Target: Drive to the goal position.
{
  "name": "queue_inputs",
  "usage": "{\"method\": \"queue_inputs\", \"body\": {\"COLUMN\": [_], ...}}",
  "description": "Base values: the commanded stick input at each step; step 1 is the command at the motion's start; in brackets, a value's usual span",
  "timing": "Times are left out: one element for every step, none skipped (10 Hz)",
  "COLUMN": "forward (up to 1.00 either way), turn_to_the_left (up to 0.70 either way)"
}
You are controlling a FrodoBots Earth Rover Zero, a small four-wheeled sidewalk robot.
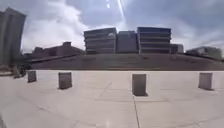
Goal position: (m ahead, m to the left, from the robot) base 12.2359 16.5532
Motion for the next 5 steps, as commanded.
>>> {"method": "queue_inputs", "body": {"forward": [0.7,0.7,0.7,0.7,0.7], "turn_to_the_left": [0.0,0.0,0.0,0.0,0.0]}}
